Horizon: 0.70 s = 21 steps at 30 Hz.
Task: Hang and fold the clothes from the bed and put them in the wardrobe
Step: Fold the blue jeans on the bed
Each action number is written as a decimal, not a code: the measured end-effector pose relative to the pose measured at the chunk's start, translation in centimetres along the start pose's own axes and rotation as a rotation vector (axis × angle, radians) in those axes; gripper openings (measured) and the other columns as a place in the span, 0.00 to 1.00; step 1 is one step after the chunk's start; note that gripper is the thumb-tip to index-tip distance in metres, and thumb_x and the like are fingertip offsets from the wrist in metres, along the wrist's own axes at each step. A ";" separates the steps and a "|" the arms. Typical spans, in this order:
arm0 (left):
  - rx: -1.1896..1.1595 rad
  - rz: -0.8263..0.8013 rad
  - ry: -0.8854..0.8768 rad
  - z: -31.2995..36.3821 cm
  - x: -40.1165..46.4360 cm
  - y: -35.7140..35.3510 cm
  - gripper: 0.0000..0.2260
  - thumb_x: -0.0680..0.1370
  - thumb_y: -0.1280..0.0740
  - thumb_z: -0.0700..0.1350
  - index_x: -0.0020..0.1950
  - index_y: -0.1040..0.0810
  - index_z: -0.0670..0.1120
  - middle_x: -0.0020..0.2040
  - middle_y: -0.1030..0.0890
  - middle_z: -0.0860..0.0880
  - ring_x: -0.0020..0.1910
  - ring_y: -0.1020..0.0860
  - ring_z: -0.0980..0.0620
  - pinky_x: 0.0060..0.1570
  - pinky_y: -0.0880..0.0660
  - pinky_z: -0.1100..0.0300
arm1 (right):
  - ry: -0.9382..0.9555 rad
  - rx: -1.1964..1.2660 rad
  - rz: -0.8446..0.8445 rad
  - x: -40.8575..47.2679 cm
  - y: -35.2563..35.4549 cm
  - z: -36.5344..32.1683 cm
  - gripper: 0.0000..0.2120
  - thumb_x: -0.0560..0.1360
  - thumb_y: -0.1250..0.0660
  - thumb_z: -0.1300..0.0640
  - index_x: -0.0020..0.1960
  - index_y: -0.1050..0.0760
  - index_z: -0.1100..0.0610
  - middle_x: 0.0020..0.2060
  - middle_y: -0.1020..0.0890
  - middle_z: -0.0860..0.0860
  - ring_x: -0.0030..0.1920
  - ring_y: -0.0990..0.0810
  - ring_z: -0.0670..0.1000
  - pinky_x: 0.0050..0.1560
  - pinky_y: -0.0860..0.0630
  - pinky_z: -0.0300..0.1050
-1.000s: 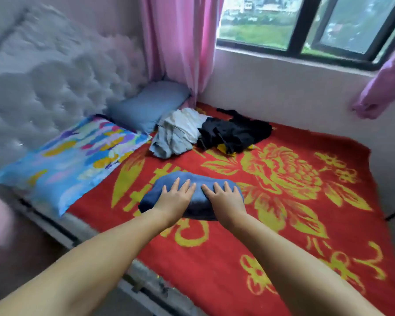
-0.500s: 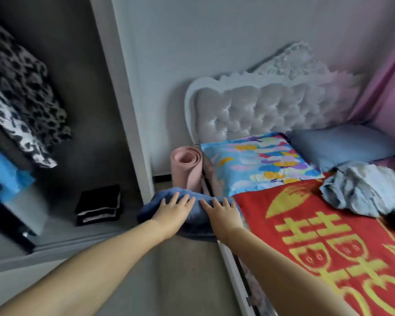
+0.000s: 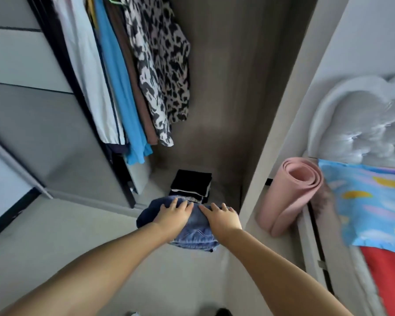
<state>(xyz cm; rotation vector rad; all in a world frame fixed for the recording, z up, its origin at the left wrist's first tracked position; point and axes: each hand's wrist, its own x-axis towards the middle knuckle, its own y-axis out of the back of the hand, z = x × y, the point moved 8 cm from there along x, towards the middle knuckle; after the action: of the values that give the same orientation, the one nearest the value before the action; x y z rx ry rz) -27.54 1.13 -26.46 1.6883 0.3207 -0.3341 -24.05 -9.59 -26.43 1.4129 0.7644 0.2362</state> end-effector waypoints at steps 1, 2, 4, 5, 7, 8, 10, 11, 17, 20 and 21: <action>-0.007 -0.007 0.006 -0.9 0.9 -0.3 0.37 0.76 0.36 0.34 0.78 0.55 0.44 0.78 0.49 0.45 0.76 0.49 0.39 0.68 0.38 0.41 | 0.010 -0.001 -0.004 1.2 0.1 -0.2 0.35 0.78 0.37 0.55 0.78 0.52 0.46 0.73 0.37 0.56 0.70 0.37 0.62 0.68 0.37 0.53; -0.011 -0.012 0.008 -1.6 2.0 -0.5 0.38 0.76 0.35 0.34 0.78 0.55 0.44 0.77 0.48 0.45 0.76 0.48 0.39 0.68 0.37 0.41 | 0.016 -0.002 -0.014 2.5 0.1 -0.1 0.35 0.78 0.38 0.56 0.78 0.52 0.46 0.73 0.37 0.56 0.70 0.37 0.62 0.68 0.36 0.53; -0.020 -0.029 0.002 -2.5 4.7 -0.8 0.42 0.73 0.31 0.34 0.78 0.55 0.44 0.77 0.47 0.45 0.75 0.47 0.39 0.67 0.36 0.41 | 0.017 0.006 -0.033 5.2 -0.1 0.7 0.33 0.78 0.38 0.58 0.78 0.50 0.47 0.72 0.35 0.56 0.70 0.36 0.62 0.67 0.36 0.53; -0.027 -0.034 -0.010 -2.8 6.4 -0.9 0.42 0.73 0.30 0.34 0.78 0.54 0.44 0.76 0.46 0.45 0.75 0.46 0.39 0.67 0.35 0.41 | 0.015 0.015 -0.033 6.8 -0.1 1.4 0.33 0.77 0.38 0.59 0.77 0.49 0.47 0.71 0.34 0.55 0.69 0.35 0.62 0.67 0.35 0.53; -0.039 -0.032 -0.032 -3.1 10.1 -0.9 0.41 0.74 0.31 0.34 0.78 0.54 0.44 0.76 0.45 0.45 0.75 0.45 0.39 0.65 0.33 0.41 | 0.006 0.013 -0.047 10.1 -0.3 3.3 0.34 0.76 0.37 0.62 0.77 0.48 0.47 0.69 0.32 0.55 0.68 0.34 0.62 0.66 0.34 0.53; -0.046 -0.033 -0.040 -3.3 12.1 -0.9 0.41 0.73 0.31 0.34 0.78 0.54 0.43 0.76 0.45 0.46 0.75 0.45 0.39 0.65 0.32 0.42 | 0.002 0.002 -0.057 11.8 -0.3 4.4 0.36 0.75 0.37 0.63 0.77 0.48 0.46 0.69 0.32 0.55 0.68 0.33 0.61 0.65 0.33 0.53; -0.059 -0.045 -0.057 -3.3 16.5 -0.5 0.39 0.74 0.32 0.34 0.78 0.53 0.43 0.76 0.43 0.46 0.74 0.43 0.40 0.63 0.30 0.43 | -0.003 -0.005 -0.072 15.3 -0.2 6.8 0.37 0.75 0.37 0.64 0.77 0.49 0.45 0.70 0.32 0.54 0.68 0.34 0.60 0.66 0.34 0.52; -0.066 -0.046 -0.060 -3.3 18.7 -0.2 0.37 0.76 0.35 0.34 0.78 0.52 0.44 0.76 0.43 0.46 0.74 0.42 0.40 0.63 0.29 0.43 | -0.008 -0.012 -0.085 17.0 -0.1 8.1 0.37 0.76 0.38 0.64 0.78 0.50 0.44 0.71 0.33 0.54 0.69 0.34 0.60 0.67 0.35 0.52; -0.111 -0.017 -0.084 -3.6 33.2 1.5 0.33 0.78 0.40 0.34 0.79 0.51 0.47 0.77 0.44 0.46 0.75 0.44 0.40 0.64 0.31 0.42 | -0.071 -0.076 -0.094 28.2 0.7 16.1 0.36 0.77 0.38 0.61 0.78 0.51 0.44 0.72 0.35 0.53 0.69 0.35 0.60 0.67 0.35 0.52; -0.143 0.061 -0.110 -3.5 40.8 2.0 0.32 0.78 0.36 0.39 0.78 0.48 0.46 0.76 0.41 0.45 0.73 0.41 0.41 0.65 0.32 0.43 | -0.124 -0.059 -0.045 34.1 0.0 20.3 0.29 0.80 0.43 0.56 0.78 0.51 0.43 0.71 0.33 0.54 0.69 0.35 0.61 0.65 0.34 0.54; -0.167 0.097 -0.126 -3.3 43.4 2.0 0.32 0.78 0.35 0.42 0.77 0.48 0.46 0.76 0.42 0.45 0.73 0.41 0.42 0.65 0.33 0.42 | -0.147 -0.060 -0.016 35.7 -0.4 21.8 0.29 0.81 0.44 0.56 0.77 0.51 0.43 0.71 0.33 0.54 0.69 0.35 0.62 0.65 0.33 0.55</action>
<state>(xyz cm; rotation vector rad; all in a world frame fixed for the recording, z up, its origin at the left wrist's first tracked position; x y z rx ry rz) 13.19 5.00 -41.46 1.5061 0.1682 -0.3314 15.63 -6.45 -39.47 1.3514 0.6419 0.1399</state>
